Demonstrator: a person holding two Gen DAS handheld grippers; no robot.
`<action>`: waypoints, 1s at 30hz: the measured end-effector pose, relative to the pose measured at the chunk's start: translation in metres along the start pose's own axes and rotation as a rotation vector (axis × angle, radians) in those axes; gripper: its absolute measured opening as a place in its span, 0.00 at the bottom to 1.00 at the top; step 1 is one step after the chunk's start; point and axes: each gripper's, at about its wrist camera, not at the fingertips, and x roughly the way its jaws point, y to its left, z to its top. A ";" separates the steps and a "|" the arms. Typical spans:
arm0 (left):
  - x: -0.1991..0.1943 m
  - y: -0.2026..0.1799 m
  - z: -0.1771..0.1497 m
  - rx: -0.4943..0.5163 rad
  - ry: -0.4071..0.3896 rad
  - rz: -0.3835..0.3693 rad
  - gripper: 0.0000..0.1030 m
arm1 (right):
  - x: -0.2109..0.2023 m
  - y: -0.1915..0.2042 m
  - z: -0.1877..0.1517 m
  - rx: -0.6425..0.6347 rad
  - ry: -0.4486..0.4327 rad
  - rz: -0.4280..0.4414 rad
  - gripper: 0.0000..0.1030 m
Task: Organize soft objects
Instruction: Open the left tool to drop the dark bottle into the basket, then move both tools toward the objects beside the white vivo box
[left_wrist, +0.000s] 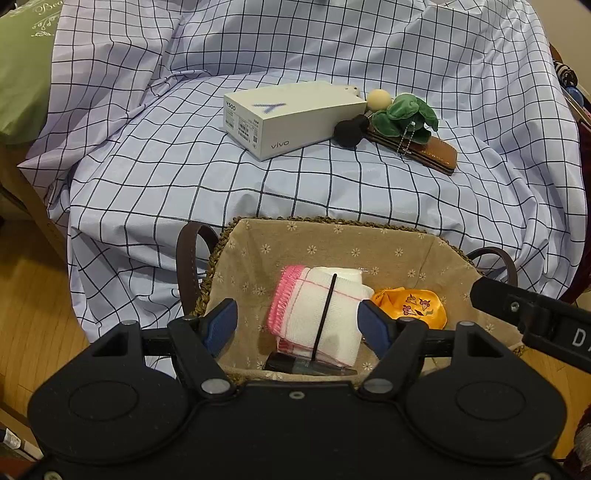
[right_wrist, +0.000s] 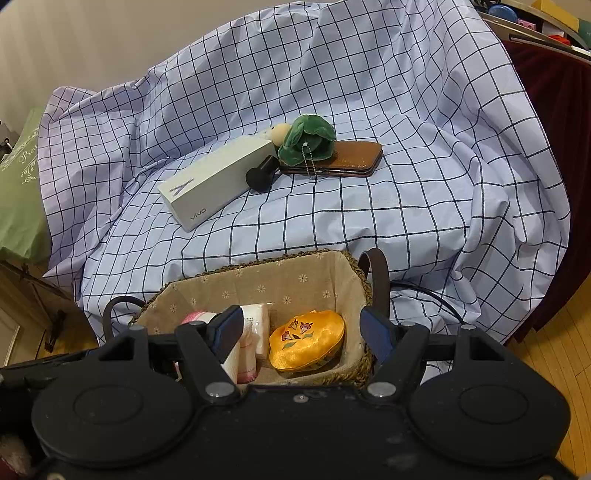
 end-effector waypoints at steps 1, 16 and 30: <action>0.000 0.000 0.000 0.001 0.000 0.000 0.67 | 0.000 0.000 0.000 0.000 0.001 0.000 0.69; 0.001 0.001 0.001 -0.005 0.000 -0.007 0.67 | 0.001 -0.002 -0.002 -0.006 0.001 -0.006 0.69; 0.003 0.000 0.020 -0.014 0.006 0.004 0.70 | 0.009 0.001 0.006 -0.038 -0.003 -0.028 0.68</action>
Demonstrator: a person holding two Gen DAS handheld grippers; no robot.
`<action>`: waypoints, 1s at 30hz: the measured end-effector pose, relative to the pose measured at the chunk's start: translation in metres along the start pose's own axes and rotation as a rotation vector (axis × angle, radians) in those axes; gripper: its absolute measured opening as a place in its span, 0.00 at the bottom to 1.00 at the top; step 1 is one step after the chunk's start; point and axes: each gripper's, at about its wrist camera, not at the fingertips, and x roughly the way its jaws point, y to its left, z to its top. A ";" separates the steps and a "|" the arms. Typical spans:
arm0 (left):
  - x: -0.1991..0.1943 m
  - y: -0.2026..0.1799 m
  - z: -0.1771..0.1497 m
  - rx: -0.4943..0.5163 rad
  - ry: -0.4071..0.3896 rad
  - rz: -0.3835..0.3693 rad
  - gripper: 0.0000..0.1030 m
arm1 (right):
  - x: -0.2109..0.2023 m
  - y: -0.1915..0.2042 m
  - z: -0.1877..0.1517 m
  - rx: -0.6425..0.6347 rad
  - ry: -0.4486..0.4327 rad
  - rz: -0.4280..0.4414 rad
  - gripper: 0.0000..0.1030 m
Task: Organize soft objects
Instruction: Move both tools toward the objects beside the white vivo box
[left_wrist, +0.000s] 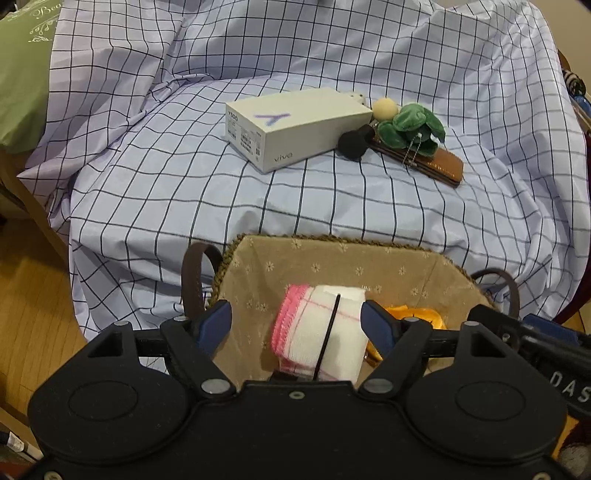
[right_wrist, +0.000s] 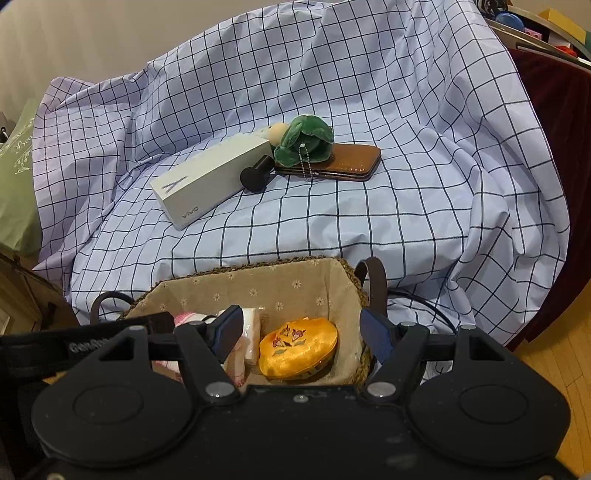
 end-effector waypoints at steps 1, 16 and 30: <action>0.000 0.001 0.002 -0.003 0.000 -0.004 0.70 | 0.001 0.000 0.002 0.000 0.001 0.000 0.68; 0.020 0.003 0.053 0.016 0.032 -0.029 0.72 | 0.036 -0.005 0.055 -0.005 0.024 -0.022 0.70; 0.060 -0.008 0.124 0.091 0.036 -0.046 0.72 | 0.092 -0.010 0.162 -0.033 -0.031 -0.035 0.70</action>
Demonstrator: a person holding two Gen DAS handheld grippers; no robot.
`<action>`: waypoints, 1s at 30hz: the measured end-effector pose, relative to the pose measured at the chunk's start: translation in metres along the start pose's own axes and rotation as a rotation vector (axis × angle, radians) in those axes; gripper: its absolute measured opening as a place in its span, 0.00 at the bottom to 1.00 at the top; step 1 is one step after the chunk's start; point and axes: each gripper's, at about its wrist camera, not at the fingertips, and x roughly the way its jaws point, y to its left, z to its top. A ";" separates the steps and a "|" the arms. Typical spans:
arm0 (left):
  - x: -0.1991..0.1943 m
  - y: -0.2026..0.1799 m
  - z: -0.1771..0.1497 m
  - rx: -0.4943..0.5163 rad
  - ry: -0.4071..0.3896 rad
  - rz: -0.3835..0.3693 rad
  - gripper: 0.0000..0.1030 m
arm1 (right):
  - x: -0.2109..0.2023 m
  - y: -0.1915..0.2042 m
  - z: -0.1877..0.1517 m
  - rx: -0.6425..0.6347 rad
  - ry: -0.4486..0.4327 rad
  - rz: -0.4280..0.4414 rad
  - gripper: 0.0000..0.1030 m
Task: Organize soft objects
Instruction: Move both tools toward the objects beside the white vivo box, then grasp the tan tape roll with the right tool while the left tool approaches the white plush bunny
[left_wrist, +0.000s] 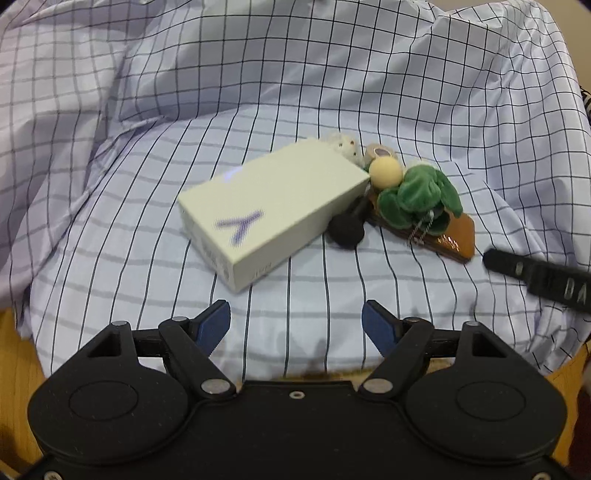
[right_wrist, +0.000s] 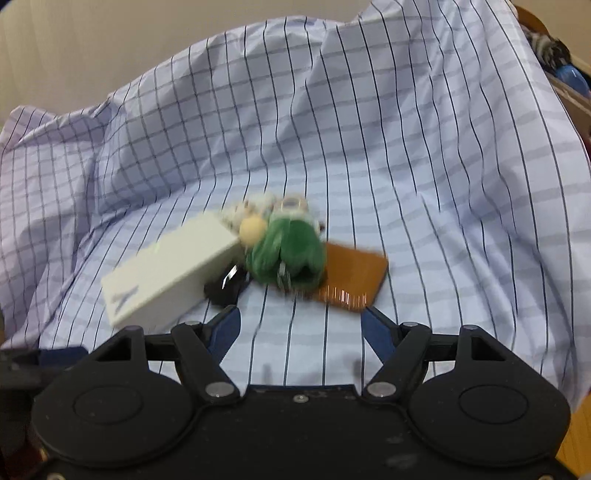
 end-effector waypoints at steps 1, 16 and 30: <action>0.003 0.000 0.004 0.005 0.001 -0.001 0.72 | 0.004 0.000 0.009 -0.005 -0.012 -0.003 0.70; 0.037 0.006 0.061 0.038 0.005 -0.026 0.72 | 0.117 0.005 0.127 -0.025 0.078 -0.014 0.61; 0.062 0.018 0.083 0.049 0.031 -0.006 0.72 | 0.225 0.027 0.155 -0.093 0.281 -0.050 0.59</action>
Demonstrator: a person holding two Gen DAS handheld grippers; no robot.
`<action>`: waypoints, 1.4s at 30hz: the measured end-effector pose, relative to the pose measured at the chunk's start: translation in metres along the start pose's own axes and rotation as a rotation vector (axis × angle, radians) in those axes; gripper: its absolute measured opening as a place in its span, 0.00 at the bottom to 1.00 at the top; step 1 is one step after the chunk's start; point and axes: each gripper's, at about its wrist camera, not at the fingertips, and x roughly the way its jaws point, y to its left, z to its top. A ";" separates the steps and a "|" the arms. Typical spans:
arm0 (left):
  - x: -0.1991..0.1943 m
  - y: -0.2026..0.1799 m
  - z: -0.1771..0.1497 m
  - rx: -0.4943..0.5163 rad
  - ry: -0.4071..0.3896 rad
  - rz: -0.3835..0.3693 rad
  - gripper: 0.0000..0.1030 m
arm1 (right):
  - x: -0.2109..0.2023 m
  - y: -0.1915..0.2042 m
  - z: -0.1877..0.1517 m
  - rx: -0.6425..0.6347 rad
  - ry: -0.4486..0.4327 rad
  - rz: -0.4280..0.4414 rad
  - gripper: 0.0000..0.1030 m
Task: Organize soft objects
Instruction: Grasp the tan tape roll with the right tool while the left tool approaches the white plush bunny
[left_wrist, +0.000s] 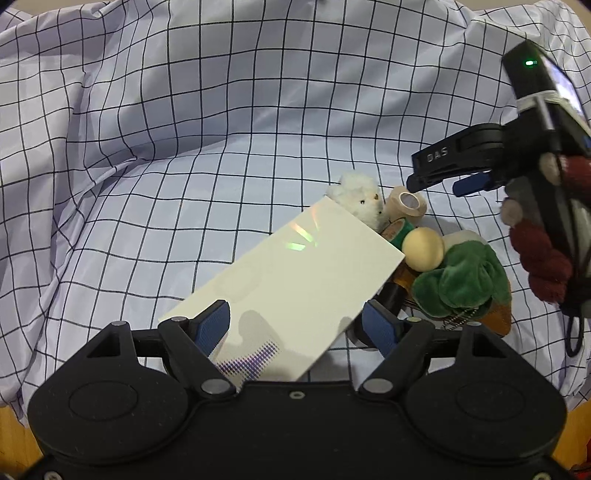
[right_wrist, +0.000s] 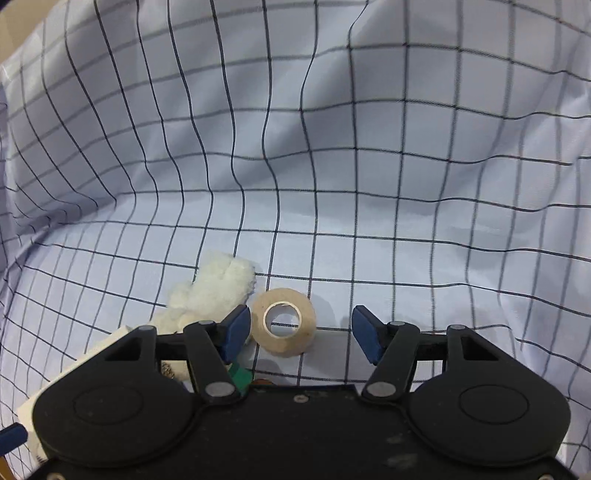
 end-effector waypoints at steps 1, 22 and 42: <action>0.001 0.000 0.001 0.001 0.000 0.003 0.72 | 0.004 0.001 0.001 -0.003 0.010 0.000 0.59; 0.014 -0.006 0.020 0.023 0.015 0.017 0.72 | 0.038 0.009 0.013 -0.022 0.087 0.037 0.46; 0.021 -0.012 0.023 0.040 0.046 0.034 0.72 | 0.033 0.011 0.008 -0.053 0.073 0.031 0.55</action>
